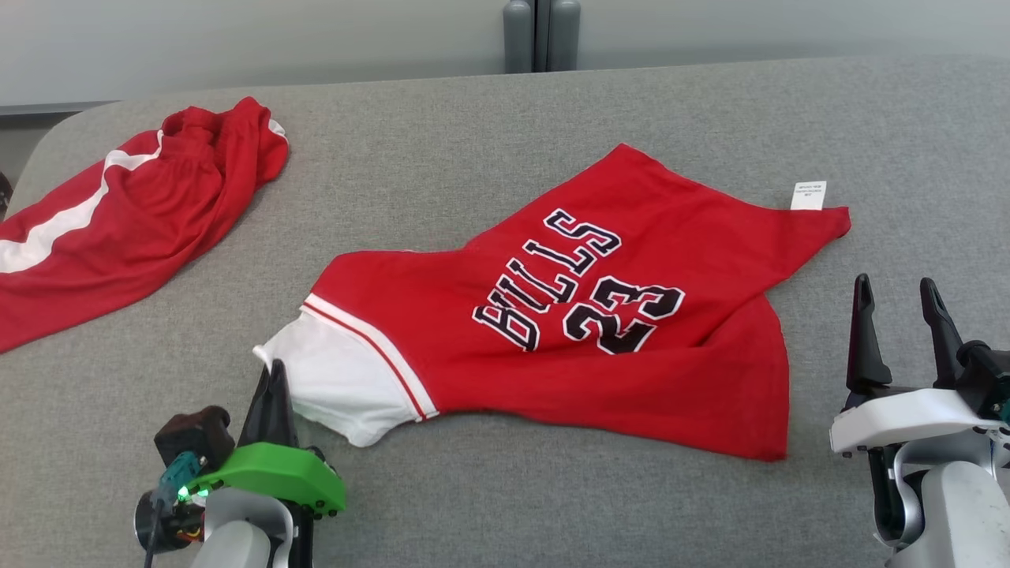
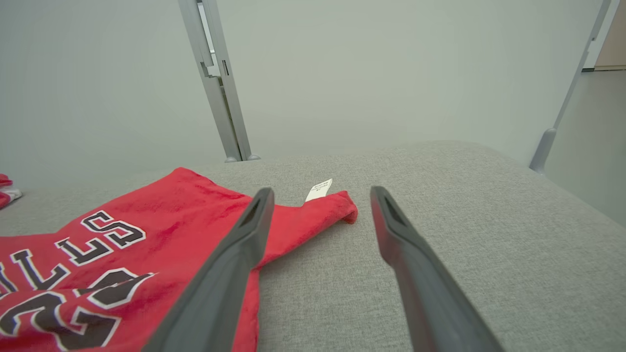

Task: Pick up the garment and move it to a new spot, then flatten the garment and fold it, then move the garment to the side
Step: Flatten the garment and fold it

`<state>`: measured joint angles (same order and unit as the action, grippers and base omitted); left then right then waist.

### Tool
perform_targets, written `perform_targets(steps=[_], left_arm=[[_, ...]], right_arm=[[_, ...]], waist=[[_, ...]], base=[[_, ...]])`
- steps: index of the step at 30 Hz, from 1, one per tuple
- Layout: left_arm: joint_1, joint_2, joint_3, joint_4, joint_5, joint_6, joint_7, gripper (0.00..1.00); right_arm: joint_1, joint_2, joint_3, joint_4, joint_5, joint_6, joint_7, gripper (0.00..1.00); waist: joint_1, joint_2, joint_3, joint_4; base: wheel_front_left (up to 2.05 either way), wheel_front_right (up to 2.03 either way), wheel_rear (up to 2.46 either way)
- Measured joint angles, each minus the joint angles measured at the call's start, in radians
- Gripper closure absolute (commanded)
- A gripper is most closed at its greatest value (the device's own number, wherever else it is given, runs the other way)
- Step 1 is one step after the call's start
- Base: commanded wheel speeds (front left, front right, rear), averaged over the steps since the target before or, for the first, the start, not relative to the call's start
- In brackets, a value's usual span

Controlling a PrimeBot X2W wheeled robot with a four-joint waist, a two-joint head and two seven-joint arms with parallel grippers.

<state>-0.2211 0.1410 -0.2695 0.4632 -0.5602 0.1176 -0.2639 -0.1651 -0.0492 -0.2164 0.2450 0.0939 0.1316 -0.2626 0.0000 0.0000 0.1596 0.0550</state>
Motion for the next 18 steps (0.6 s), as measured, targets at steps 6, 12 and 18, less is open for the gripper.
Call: perform_targets(steps=[6,12,18], left_arm=[[0.064,0.0,0.018,-0.008,0.004,0.012,0.0,0.29],[0.072,-0.004,0.078,-0.122,0.078,0.007,0.0,0.0],[0.081,-0.038,0.135,-0.235,0.17,-0.028,0.0,0.0]], right_arm=[[-0.003,0.0,-0.024,0.015,-0.01,0.0,0.0,0.0],[-0.002,-0.001,-0.055,0.046,-0.038,0.0,0.0,0.0],[-0.048,0.0,0.001,0.159,-0.026,0.0,0.003,0.0]], waist=[[0.0,0.0,0.003,-0.008],[0.0,0.0,-0.005,-0.019],[0.0,0.0,-0.01,-0.027]], base=[[0.0,0.0,0.0],[0.0,0.0,0.0],[0.0,0.0,0.0]])
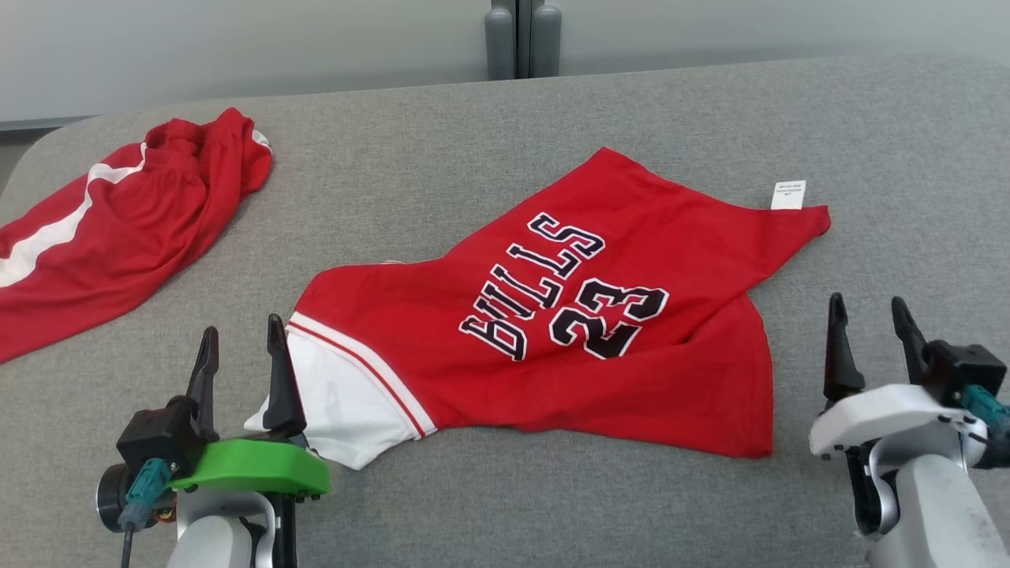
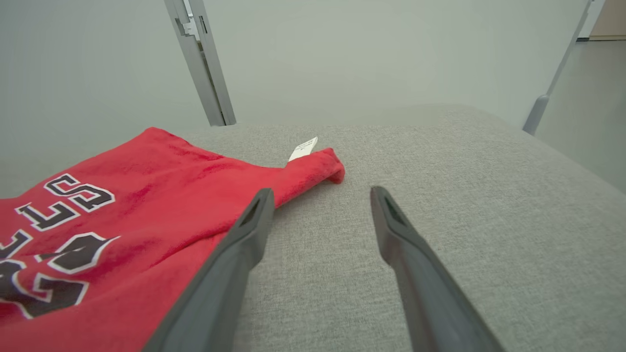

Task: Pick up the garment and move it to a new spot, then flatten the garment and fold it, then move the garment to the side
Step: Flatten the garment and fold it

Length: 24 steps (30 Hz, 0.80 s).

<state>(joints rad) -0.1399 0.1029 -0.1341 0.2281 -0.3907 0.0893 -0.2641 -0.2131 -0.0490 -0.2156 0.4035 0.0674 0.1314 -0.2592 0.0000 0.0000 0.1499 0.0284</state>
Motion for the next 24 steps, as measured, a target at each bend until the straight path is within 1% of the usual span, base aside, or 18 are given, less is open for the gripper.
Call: perform_targets(steps=[4,10,16,19,20,21,22,23,24], left_arm=[[0.011,-0.024,0.007,-0.025,0.034,-0.021,0.0,0.0],[0.012,-0.044,0.012,-0.056,0.059,-0.054,0.0,0.0],[0.012,-0.051,0.01,-0.061,0.066,-0.064,0.0,0.0],[0.011,-0.052,0.007,-0.062,0.066,-0.067,0.0,0.0],[0.011,-0.052,0.004,-0.063,0.062,-0.067,0.0,0.0],[0.011,-0.052,-0.001,-0.064,0.055,-0.066,0.0,0.0],[0.011,-0.052,-0.003,-0.064,0.052,-0.063,0.0,0.0],[0.011,-0.052,-0.009,-0.065,0.048,-0.062,0.0,0.0],[0.011,-0.053,-0.013,-0.065,0.048,-0.061,0.0,0.0]], right_arm=[[-0.086,0.0,0.036,0.073,-0.018,0.0,0.057,0.0],[-0.194,0.0,0.091,0.179,-0.027,0.0,0.228,0.0],[-0.263,-0.01,0.068,0.263,-0.063,0.0,0.374,0.0],[-0.292,-0.013,0.069,0.287,-0.06,0.0,0.412,0.0],[-0.302,-0.015,0.07,0.296,-0.057,0.0,0.426,0.07],[-0.31,-0.019,0.071,0.304,-0.051,0.0,0.436,0.51],[-0.315,-0.024,0.074,0.308,-0.05,0.0,0.44,0.73],[-0.323,-0.032,0.075,0.313,-0.045,0.0,0.443,1.0],[-0.331,-0.04,0.075,0.314,-0.042,0.0,0.443,1.0]], waist=[[0.0,0.0,0.003,0.004],[0.0,0.0,0.026,0.026],[0.0,0.0,0.05,0.06],[0.0,0.0,0.062,0.078],[0.0,0.0,0.066,0.084],[0.0,0.0,0.069,0.091],[0.0,0.0,0.071,0.096],[0.0,0.0,0.073,0.102],[0.0,0.0,0.075,0.108]], base=[[0.0,0.0,0.0],[0.0,0.0,0.0],[0.0,0.0,0.0],[0.0,0.0,0.0],[0.0,0.0,0.0],[0.0,0.0,0.0],[0.0,0.0,0.0],[0.0,0.0,0.0],[0.0,0.0,0.0]])
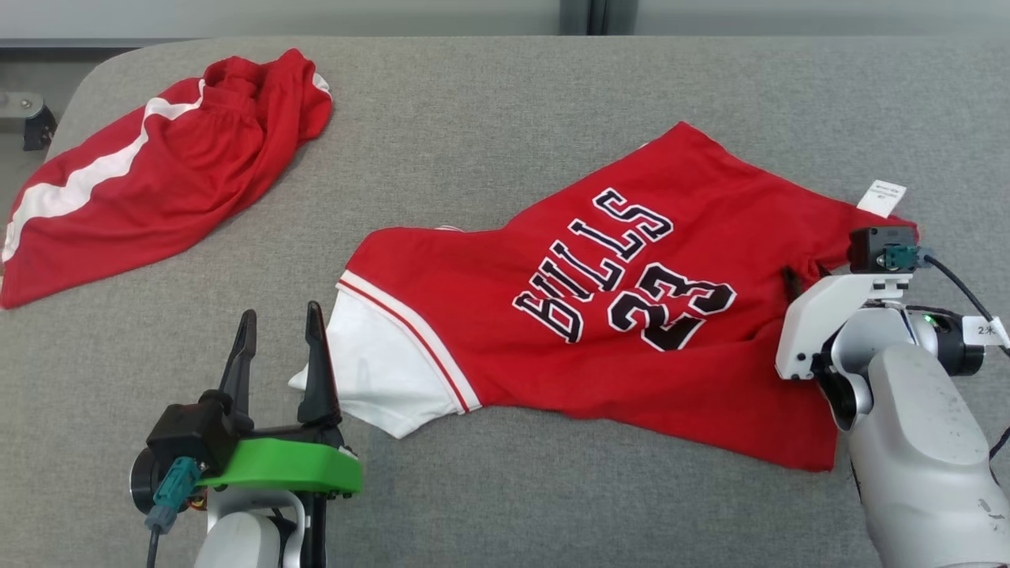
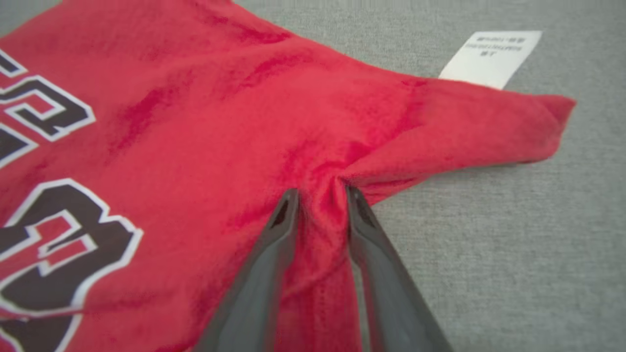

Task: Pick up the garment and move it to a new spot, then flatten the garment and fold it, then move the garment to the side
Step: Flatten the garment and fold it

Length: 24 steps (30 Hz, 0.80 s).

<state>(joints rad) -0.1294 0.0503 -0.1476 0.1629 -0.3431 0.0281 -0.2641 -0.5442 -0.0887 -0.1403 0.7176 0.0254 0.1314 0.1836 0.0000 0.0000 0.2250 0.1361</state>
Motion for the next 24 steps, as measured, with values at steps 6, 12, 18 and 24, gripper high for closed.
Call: perform_targets(steps=[6,12,18,24], left_arm=[[0.0,0.0,-0.018,-0.003,-0.015,0.009,0.0,0.0],[0.0,0.0,-0.03,-0.006,-0.021,0.013,0.0,0.0],[-0.002,0.0,-0.048,-0.013,-0.024,0.013,0.0,0.0],[-0.014,0.0,-0.068,-0.018,-0.029,0.018,0.0,0.0]], right_arm=[[-0.05,-0.034,0.003,-0.002,0.006,0.0,-0.009,1.0],[-0.105,-0.071,-0.002,-0.02,-0.014,0.0,-0.04,1.0],[-0.218,-0.125,0.009,0.002,-0.052,0.0,-0.043,1.0],[-0.317,-0.153,0.021,0.088,-0.088,0.0,-0.044,1.0]], waist=[[0.0,0.0,0.005,0.025],[0.0,0.0,0.007,0.041],[0.0,0.0,0.02,0.058],[0.0,0.0,0.036,0.087]], base=[[0.0,0.0,0.0],[0.0,0.0,0.0],[0.0,0.0,0.0],[0.0,0.0,0.0]])
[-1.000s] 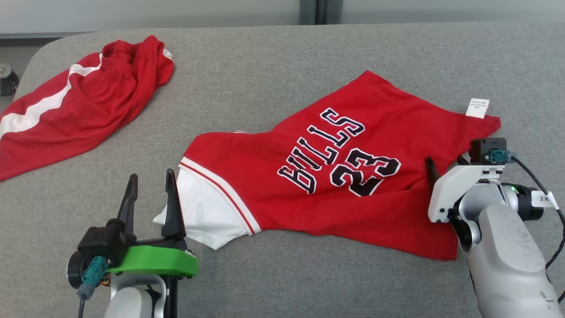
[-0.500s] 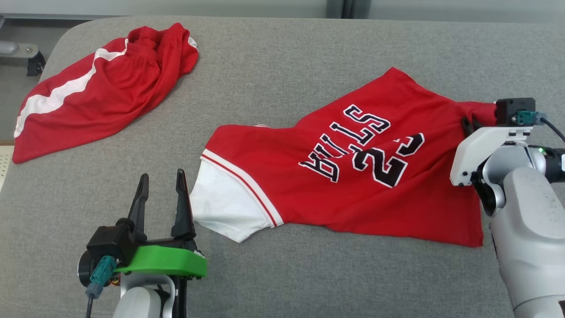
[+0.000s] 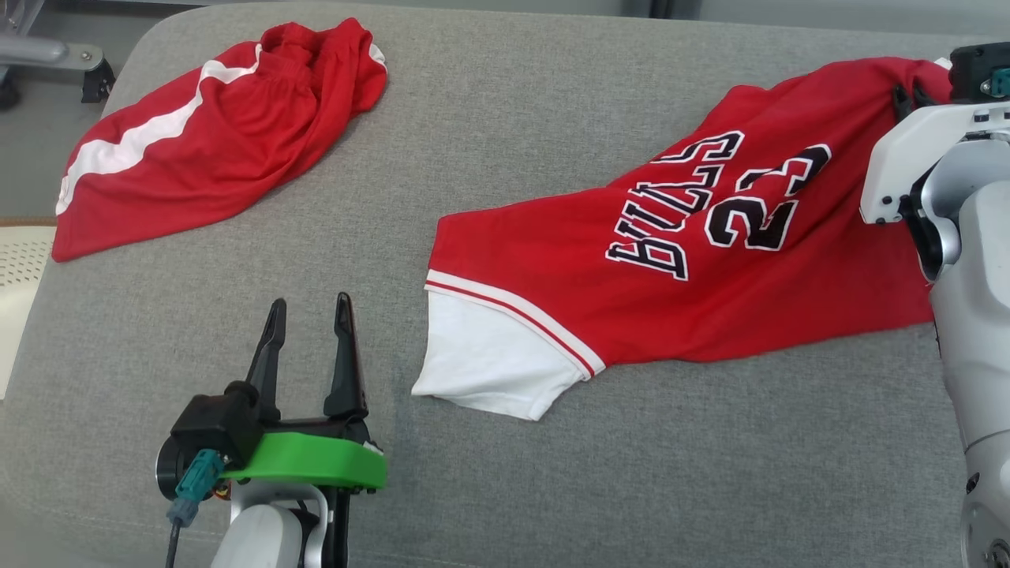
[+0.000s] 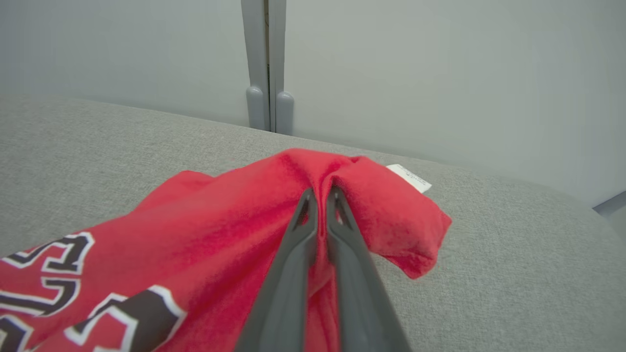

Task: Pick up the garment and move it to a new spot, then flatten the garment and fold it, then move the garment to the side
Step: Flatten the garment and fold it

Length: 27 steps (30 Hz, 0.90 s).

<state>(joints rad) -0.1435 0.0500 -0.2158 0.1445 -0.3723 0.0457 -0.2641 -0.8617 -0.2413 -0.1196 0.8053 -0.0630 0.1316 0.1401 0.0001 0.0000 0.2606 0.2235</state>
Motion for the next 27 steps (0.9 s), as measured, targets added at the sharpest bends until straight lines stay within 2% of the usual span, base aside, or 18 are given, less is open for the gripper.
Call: perform_targets(steps=[2,3,4,9,16,22,27], left_arm=[[-0.002,0.0,-0.004,-0.004,-0.002,0.003,0.0,0.0],[-0.005,0.0,-0.007,-0.007,-0.005,0.005,0.0,0.0],[-0.008,0.0,-0.009,-0.009,-0.006,0.007,0.0,0.0],[-0.022,0.0,-0.023,-0.015,-0.009,0.007,0.0,0.0],[-0.055,-0.001,-0.02,0.002,0.014,0.005,0.0,0.0],[-0.051,-0.001,-0.005,0.027,0.028,-0.006,0.0,0.0],[-0.043,0.008,-0.009,0.183,0.038,-0.025,0.008,0.0]], right_arm=[[-0.02,-0.001,-0.004,0.029,-0.024,0.0,-0.025,0.99],[-0.027,-0.001,-0.009,0.04,-0.033,0.0,-0.043,0.58],[-0.031,0.002,-0.013,0.048,-0.039,0.0,-0.06,0.0],[-0.033,0.033,-0.033,0.089,-0.064,0.0,-0.166,0.0],[0.01,0.075,-0.064,0.09,-0.056,0.0,-0.338,0.0],[0.125,0.12,-0.04,0.016,-0.014,0.0,-0.394,0.0],[0.245,0.143,0.007,-0.1,0.027,0.0,-0.402,0.0]], waist=[[0.0,0.0,0.004,0.008],[0.0,0.0,0.005,0.011],[0.0,0.0,0.005,0.013],[0.0,0.0,-0.002,-0.001],[-0.0001,0.0,-0.02,-0.055],[0.0,0.0,-0.044,-0.114],[0.0,0.0001,-0.063,-0.162]], base=[[0.0,0.0,0.0],[0.0,0.0,0.0],[0.0,0.0,0.0],[0.0,0.0,0.0],[0.0,0.0,0.0],[0.0,0.0,0.0],[0.0,0.0,0.0]])
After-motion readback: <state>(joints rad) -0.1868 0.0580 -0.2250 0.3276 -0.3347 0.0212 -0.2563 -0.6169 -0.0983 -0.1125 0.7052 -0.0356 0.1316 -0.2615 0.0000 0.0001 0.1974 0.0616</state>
